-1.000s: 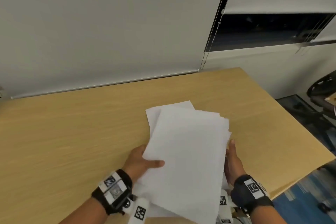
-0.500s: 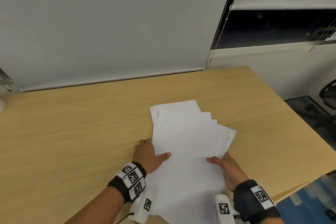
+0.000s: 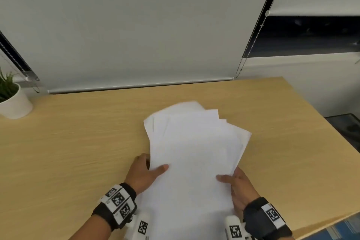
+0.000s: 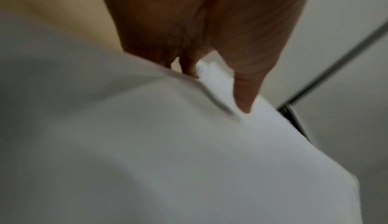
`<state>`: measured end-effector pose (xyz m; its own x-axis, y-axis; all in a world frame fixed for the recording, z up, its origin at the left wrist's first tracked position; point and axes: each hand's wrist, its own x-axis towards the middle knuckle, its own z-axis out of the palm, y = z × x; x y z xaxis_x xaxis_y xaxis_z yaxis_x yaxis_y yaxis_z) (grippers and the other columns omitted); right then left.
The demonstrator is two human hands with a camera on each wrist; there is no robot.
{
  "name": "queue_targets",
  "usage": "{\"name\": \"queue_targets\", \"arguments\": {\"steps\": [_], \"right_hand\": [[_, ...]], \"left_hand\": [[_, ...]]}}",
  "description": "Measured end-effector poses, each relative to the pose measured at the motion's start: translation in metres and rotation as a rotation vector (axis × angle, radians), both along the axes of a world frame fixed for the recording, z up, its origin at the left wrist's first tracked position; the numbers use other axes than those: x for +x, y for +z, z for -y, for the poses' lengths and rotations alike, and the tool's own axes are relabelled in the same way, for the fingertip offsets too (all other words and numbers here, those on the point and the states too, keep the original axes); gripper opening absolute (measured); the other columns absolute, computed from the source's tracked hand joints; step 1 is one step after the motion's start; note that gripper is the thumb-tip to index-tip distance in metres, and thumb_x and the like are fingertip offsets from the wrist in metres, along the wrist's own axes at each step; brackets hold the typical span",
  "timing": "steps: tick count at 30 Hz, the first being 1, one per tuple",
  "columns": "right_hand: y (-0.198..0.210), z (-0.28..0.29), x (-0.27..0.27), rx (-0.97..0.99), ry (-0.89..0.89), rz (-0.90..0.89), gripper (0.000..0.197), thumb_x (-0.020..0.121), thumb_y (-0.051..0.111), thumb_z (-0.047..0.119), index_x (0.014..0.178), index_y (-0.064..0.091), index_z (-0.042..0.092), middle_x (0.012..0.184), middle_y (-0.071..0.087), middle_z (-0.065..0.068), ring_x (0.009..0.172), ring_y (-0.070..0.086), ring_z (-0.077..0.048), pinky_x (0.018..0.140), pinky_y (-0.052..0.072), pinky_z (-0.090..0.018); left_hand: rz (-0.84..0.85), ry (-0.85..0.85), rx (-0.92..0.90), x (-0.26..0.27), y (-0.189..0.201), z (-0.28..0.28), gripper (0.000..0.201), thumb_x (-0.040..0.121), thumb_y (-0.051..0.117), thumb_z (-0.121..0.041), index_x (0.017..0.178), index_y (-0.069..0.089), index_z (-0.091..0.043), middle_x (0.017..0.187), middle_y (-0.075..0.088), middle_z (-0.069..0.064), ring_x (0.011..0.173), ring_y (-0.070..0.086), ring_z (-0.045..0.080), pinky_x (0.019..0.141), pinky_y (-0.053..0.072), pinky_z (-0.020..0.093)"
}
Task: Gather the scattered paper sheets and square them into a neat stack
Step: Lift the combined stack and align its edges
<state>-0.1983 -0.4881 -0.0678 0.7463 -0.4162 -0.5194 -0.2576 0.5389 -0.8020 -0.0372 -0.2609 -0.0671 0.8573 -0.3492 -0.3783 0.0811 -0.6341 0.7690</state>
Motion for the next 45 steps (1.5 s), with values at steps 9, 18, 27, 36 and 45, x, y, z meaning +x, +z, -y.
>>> {"name": "queue_targets", "arguments": {"steps": [9, 18, 27, 36, 45], "right_hand": [[0.014, -0.04, 0.06, -0.014, 0.118, -0.037, 0.056, 0.066, 0.078, -0.001, 0.119, 0.059, -0.003, 0.112, 0.07, -0.022, 0.103, 0.066, -0.04, 0.085, 0.055, -0.051], [0.117, -0.115, 0.104, -0.715, -0.133, 0.434, 0.046, 0.08, 0.06, -0.013, 0.114, 0.047, 0.015, 0.104, 0.063, -0.005, 0.094, 0.065, -0.008, 0.075, 0.051, -0.012], [0.092, -0.14, 0.112, -0.656, -0.231, 0.53, 0.066, 0.073, 0.068, -0.016, 0.119, 0.045, 0.025, 0.109, 0.068, 0.01, 0.101, 0.066, -0.005, 0.082, 0.054, -0.018], [0.069, -0.119, 0.097, -0.62, -0.254, 0.543, 0.042, 0.072, 0.069, 0.002, 0.109, 0.058, 0.021, 0.1, 0.073, 0.011, 0.091, 0.069, -0.007, 0.073, 0.056, -0.02], [0.098, -0.12, 0.087, -0.774, -0.09, 0.609, 0.014, 0.076, 0.064, -0.005, 0.085, 0.069, 0.005, 0.076, 0.073, 0.02, 0.075, 0.069, 0.005, 0.067, 0.051, -0.009]], "left_hand": [[-0.585, 0.206, -0.597, 0.02, 0.033, -0.045, 0.108, 0.023, 0.098, -0.039, 0.119, 0.065, -0.006, 0.109, 0.073, 0.016, 0.101, 0.07, 0.034, 0.089, 0.056, 0.045], [0.323, 0.207, -0.948, 0.016, 0.142, -0.067, 0.016, 0.08, 0.072, -0.019, 0.085, 0.071, -0.035, 0.09, 0.074, -0.012, 0.091, 0.07, 0.01, 0.083, 0.054, 0.024], [0.62, 0.077, -0.827, 0.024, 0.125, -0.105, 0.027, 0.074, 0.071, -0.052, 0.101, 0.068, -0.052, 0.101, 0.07, -0.032, 0.099, 0.066, -0.01, 0.083, 0.053, 0.011], [0.363, 0.191, -0.815, 0.033, 0.086, -0.12, 0.049, 0.074, 0.077, 0.007, 0.08, 0.077, -0.041, 0.085, 0.078, -0.016, 0.079, 0.073, 0.001, 0.065, 0.058, 0.016], [0.563, 0.161, -1.002, 0.031, 0.122, -0.122, 0.024, 0.075, 0.075, -0.022, 0.088, 0.074, -0.043, 0.089, 0.075, -0.022, 0.085, 0.07, -0.004, 0.075, 0.056, 0.016]]}}
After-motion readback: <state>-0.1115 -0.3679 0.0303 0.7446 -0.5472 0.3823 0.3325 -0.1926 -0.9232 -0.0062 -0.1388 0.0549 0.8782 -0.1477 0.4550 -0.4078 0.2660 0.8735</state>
